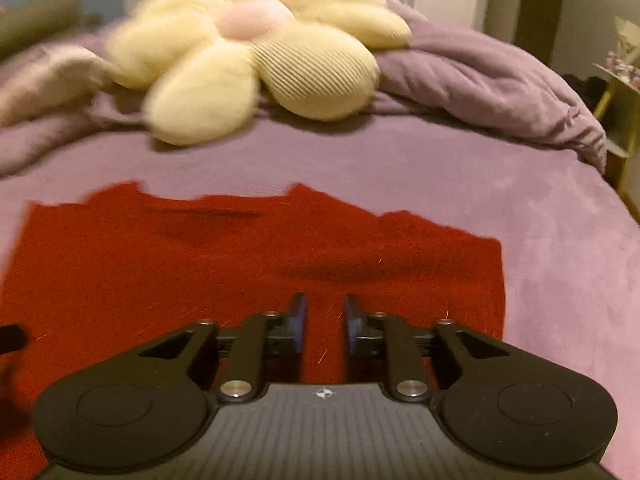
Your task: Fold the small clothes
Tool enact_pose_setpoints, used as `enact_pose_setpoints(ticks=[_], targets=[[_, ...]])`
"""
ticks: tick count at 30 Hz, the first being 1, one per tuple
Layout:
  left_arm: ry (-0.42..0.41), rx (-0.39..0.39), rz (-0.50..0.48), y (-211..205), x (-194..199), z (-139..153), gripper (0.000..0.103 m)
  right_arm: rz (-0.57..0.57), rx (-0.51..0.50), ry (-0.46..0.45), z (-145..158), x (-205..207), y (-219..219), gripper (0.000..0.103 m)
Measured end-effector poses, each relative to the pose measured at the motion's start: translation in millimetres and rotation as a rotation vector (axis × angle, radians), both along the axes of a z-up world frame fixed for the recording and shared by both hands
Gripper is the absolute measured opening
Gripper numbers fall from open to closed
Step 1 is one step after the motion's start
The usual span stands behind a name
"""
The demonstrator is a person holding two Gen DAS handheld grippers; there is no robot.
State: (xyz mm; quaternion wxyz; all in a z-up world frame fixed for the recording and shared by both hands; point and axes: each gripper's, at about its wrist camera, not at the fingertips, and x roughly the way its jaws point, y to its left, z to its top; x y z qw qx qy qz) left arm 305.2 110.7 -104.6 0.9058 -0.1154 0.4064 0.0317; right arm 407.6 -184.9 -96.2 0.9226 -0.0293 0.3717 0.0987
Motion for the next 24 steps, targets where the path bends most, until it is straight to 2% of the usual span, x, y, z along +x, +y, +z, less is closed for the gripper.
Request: enact_pose_setpoints(ticks=[2,3,4,6,9,14,19,24], targets=[[0.014,0.036,0.005,1.4,-10.5,-4.8,0.102,0.049,0.014,-0.028,2.3,-35.3,-8.4,0.030],[0.029,0.070,0.015,1.5,-14.2,-7.2,0.102,0.049,-0.004,-0.007,-4.3,-47.3,-13.9,0.032],[0.046,0.070,0.022,4.1,-18.6,-8.5,0.102,0.044,-0.019,0.030,-12.3,-51.0,-18.7,0.032],[0.067,0.007,0.046,14.3,-32.9,-3.4,0.102,0.036,0.013,0.043,-20.0,-64.9,-37.3,0.032],[0.053,-0.049,0.061,26.6,-70.7,9.3,0.102,-0.018,0.105,0.056,-2.3,-100.0,-63.1,0.035],[0.052,-0.063,0.018,38.7,-156.2,21.7,0.102,0.014,0.152,0.104,7.9,-191.2,-99.6,0.048],[0.131,-0.046,0.007,49.8,-229.8,15.9,0.102,-0.030,0.163,0.178,7.6,-288.6,-147.2,0.049],[0.191,-0.076,0.059,65.2,-270.7,3.6,0.102,-0.098,0.277,0.217,7.8,-331.4,-188.5,0.052]])
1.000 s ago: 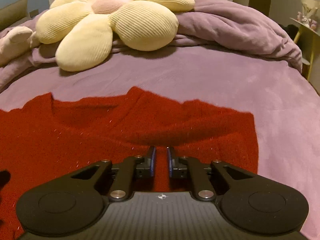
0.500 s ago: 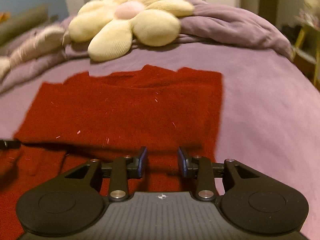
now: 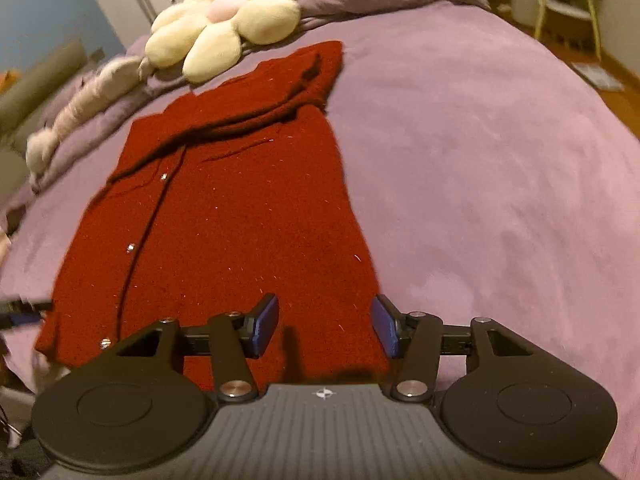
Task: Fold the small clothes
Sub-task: 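Grasp the cardigan hem with both grippers and lift it toward the collar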
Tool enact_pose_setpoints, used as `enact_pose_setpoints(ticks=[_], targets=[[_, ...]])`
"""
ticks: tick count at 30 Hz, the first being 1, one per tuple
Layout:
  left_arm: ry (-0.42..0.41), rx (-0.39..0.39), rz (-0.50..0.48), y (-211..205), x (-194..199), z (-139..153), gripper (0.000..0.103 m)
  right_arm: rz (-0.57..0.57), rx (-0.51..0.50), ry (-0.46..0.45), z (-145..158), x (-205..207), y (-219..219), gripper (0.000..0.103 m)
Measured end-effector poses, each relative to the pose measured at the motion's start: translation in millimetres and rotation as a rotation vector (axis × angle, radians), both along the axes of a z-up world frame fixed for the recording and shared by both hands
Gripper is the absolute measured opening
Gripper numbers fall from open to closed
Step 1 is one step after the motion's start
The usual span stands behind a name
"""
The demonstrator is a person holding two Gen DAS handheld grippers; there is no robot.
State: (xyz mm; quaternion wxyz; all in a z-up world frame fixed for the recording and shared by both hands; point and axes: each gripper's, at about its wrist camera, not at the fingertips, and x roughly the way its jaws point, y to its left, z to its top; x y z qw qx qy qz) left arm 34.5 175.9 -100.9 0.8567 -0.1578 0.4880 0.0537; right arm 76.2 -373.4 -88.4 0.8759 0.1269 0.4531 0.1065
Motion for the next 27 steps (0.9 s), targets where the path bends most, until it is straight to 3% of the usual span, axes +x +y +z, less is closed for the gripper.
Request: enact_pose_setpoints(ticks=[3,6,9,13,15,19,23,26,27], targets=[[0.019,-0.075,0.030,10.9,-11.2,-6.5,0.099,-0.032,0.054,0.013,-5.3,-0.8,-13.6,0.052],[0.030,-0.152,0.050,21.2,-12.3,-14.5,0.087,-0.064,0.117,0.043,-18.6,5.6,-24.4,0.052],[0.040,-0.196,0.050,25.1,-10.7,-18.9,0.082,-0.082,0.166,0.062,-28.8,8.3,-30.2,0.054],[0.048,-0.251,0.010,27.8,-12.9,-19.4,0.051,-0.059,0.214,0.067,-28.8,9.9,-31.9,0.051],[0.052,-0.251,-0.011,25.7,-11.5,-19.8,0.044,-0.038,0.203,0.065,-26.8,10.2,-30.8,0.036],[0.054,-0.251,-0.026,25.9,-12.2,-20.4,0.045,0.001,0.201,0.068,-24.4,9.3,-30.3,0.029],[0.063,-0.290,-0.026,28.1,-9.5,-21.8,0.057,0.031,0.216,0.094,-23.9,14.0,-28.1,0.036],[0.079,-0.275,-0.054,24.7,-6.0,-19.2,0.051,0.050,0.213,0.119,-25.8,18.5,-23.8,0.037],[0.084,-0.264,-0.071,23.3,-4.9,-18.3,0.035,0.059,0.212,0.122,-25.5,19.9,-21.8,0.035]])
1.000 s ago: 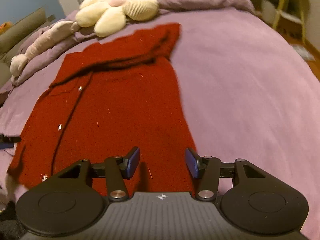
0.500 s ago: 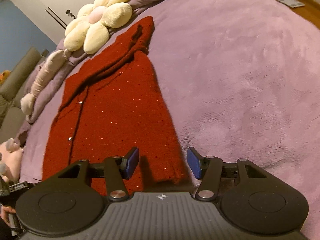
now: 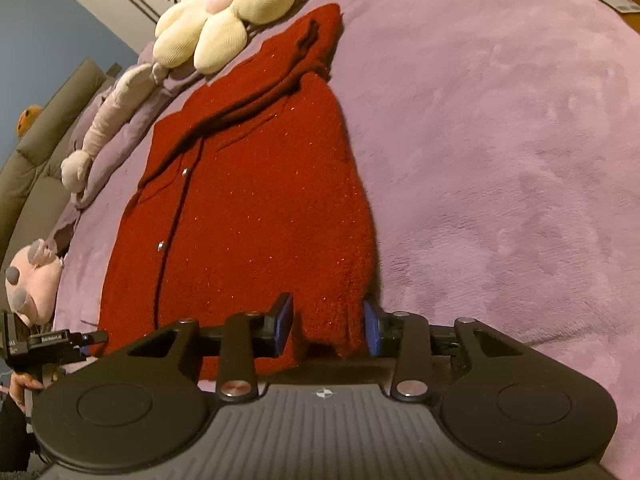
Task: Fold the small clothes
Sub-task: 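Grasp the cardigan hem with both grippers and lift it toward the collar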
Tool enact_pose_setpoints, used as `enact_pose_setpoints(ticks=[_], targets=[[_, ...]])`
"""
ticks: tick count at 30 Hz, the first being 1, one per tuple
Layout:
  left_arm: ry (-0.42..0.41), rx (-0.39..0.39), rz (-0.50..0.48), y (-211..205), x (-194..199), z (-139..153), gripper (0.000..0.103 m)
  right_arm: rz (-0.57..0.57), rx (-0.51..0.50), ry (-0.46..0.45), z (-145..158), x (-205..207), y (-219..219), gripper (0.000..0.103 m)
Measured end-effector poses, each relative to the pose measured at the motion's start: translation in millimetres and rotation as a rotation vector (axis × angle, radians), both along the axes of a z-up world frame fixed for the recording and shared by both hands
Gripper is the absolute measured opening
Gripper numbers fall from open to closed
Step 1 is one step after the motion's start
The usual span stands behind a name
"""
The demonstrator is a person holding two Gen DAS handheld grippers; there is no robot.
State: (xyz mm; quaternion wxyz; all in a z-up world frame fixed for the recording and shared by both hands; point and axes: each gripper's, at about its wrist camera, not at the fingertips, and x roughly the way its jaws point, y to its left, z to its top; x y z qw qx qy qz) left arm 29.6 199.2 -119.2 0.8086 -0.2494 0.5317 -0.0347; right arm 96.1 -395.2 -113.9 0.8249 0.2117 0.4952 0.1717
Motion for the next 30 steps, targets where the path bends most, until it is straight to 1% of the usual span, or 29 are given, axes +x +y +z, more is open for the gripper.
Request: enact_pose_setpoints(ticks=[1,2,3,5,6,10,12,14,16,18,20,22,24,25,26,27,28,29,30], targets=[[0.006,0.008,-0.020,-1.4,1.7,1.5,0.021,0.009,0.001,0.003,0.6,1.3,1.3,0.031],[0.011,0.001,-0.029,-1.4,3.0,2.5,0.018,0.017,0.008,0.008,1.1,3.0,2.0,0.023],[0.010,-0.011,-0.033,-0.5,4.2,4.6,0.016,0.023,0.019,0.014,1.7,4.9,1.8,0.022],[0.001,-0.038,-0.042,1.2,6.9,10.9,0.015,0.025,0.076,0.031,3.7,10.5,0.4,0.018],[-0.016,-0.057,-0.043,2.1,7.8,16.5,0.014,0.019,0.114,0.035,5.9,13.7,-0.6,0.017],[-0.126,-0.147,-0.005,10.0,22.0,46.9,0.014,-0.018,0.256,0.016,21.5,35.4,-2.9,0.015],[-0.190,-0.179,0.030,15.7,35.7,63.7,0.014,-0.040,0.290,-0.009,30.1,52.2,-1.8,0.015],[-0.247,-0.198,0.064,21.3,54.6,77.0,0.014,-0.067,0.297,-0.041,39.0,73.4,2.7,0.015],[-0.289,-0.174,0.100,24.5,77.0,87.3,0.014,-0.092,0.270,-0.084,45.6,96.8,9.7,0.015],[-0.310,-0.144,0.138,27.4,101.6,89.9,0.014,-0.130,0.245,-0.105,46.4,120.9,15.4,0.015],[-0.300,-0.127,0.189,30.4,125.8,85.5,0.013,-0.182,0.211,-0.124,44.7,144.1,21.0,0.015],[-0.280,-0.094,0.228,30.6,146.3,77.8,0.014,-0.230,0.184,-0.140,39.8,163.8,24.1,0.015],[-0.259,-0.035,0.236,26.9,165.5,67.2,0.014,-0.267,0.156,-0.146,32.6,179.9,25.4,0.015],[-0.253,-0.007,0.233,27.0,171.5,63.2,0.018,-0.279,0.131,-0.146,28.2,187.3,28.0,0.016],[-0.252,0.021,0.232,25.8,176.2,58.3,0.021,-0.284,0.109,-0.150,25.5,192.8,30.4,0.021],[-0.256,0.040,0.239,25.6,178.2,54.8,0.027,-0.286,0.079,-0.162,23.7,196.7,31.9,0.025],[-0.270,0.055,0.248,27.2,178.2,50.9,0.034,-0.295,0.044,-0.194,25.1,197.0,32.9,0.029],[-0.295,0.069,0.264,30.0,175.6,48.3,0.037,-0.310,0.017,-0.234,28.6,193.9,31.5,0.038],[-0.315,0.075,0.267,36.0,172.9,47.3,0.041,-0.318,-0.005,-0.282,31.4,189.7,28.1,0.044]])
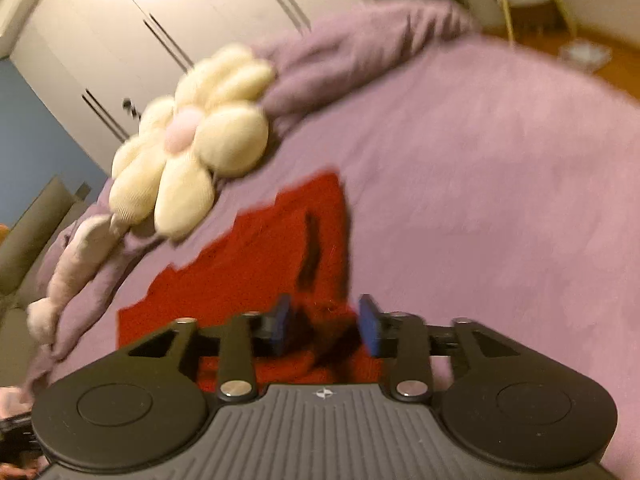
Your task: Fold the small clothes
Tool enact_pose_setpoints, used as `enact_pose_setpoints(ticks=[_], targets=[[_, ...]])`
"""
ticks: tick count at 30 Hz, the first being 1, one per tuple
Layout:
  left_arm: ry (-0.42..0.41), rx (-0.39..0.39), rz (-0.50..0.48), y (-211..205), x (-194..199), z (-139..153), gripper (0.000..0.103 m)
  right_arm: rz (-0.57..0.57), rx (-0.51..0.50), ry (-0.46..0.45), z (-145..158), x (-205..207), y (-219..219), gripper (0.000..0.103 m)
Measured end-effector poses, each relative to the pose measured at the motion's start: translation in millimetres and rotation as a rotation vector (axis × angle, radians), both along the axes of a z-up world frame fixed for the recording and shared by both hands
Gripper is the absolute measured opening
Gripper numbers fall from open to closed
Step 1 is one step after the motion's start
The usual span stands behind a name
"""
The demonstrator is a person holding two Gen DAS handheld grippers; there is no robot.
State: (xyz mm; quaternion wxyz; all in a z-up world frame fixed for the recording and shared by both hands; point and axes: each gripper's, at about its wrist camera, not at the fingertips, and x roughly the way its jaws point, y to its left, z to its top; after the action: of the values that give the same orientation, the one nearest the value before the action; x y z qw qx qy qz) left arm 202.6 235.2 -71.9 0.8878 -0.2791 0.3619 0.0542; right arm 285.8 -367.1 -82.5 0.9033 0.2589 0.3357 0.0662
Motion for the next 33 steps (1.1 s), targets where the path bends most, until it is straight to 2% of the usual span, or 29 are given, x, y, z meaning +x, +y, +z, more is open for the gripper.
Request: enact_pose_setpoints(ticks=[2,4,6,7,9,12,14,15,16,18,19,20,24,27,31,33], targets=[[-0.035,0.019,-0.020,8.5,-6.1,-3.6,0.051,0.033,-0.044,-0.038,2.4,-7.5,-6.5,0.047],[-0.050,0.007,-0.082,15.2,-8.2,-9.6,0.069,0.105,-0.090,-0.043,0.7,-11.0,-7.3,0.052],[-0.047,-0.001,-0.125,14.2,-7.4,-15.9,0.077,0.170,-0.123,-0.035,-5.4,-10.1,-4.2,0.066],[-0.032,0.005,-0.143,11.6,-4.8,-19.9,0.080,0.194,-0.140,-0.035,-8.3,-10.1,-2.2,0.068],[-0.007,0.009,-0.188,3.6,3.3,-27.5,0.081,0.219,-0.166,-0.028,-12.1,-7.9,2.9,0.080],[0.021,0.006,-0.223,-6.4,17.6,-38.0,0.079,0.256,-0.180,-0.037,-18.3,0.8,14.5,0.081],[0.010,-0.024,-0.223,-9.3,22.6,-39.9,0.071,0.263,-0.196,-0.032,-20.8,7.6,22.8,0.081],[0.010,-0.017,-0.217,-12.1,25.4,-39.5,0.055,0.270,-0.209,-0.034,-21.3,10.0,27.3,0.076],[0.014,0.005,-0.215,-15.0,26.6,-38.2,0.034,0.276,-0.224,-0.042,-20.8,10.4,30.8,0.070],[0.021,0.027,-0.228,-18.6,27.1,-35.1,0.021,0.295,-0.258,-0.048,-19.6,11.0,38.5,0.032],[0.013,0.032,-0.229,-19.6,25.5,-32.7,0.016,0.299,-0.278,-0.049,-19.0,10.2,41.7,0.022],[0.004,0.040,-0.236,-20.5,23.2,-28.8,0.015,0.302,-0.297,-0.060,-17.2,7.8,44.7,0.008],[-0.071,0.089,-0.294,-28.6,9.2,0.5,0.013,0.319,-0.333,-0.121,-0.6,-9.7,49.7,0.008],[-0.168,0.167,-0.336,-41.3,-3.7,38.5,0.012,0.320,-0.335,-0.206,25.5,-24.7,48.8,0.007],[-0.295,0.178,-0.328,-44.8,-0.7,91.6,0.011,0.305,-0.321,-0.322,66.7,-26.1,48.6,0.007],[-0.329,0.212,-0.294,-46.5,12.1,105.1,0.011,0.277,-0.322,-0.350,79.8,-15.0,50.8,0.007]])
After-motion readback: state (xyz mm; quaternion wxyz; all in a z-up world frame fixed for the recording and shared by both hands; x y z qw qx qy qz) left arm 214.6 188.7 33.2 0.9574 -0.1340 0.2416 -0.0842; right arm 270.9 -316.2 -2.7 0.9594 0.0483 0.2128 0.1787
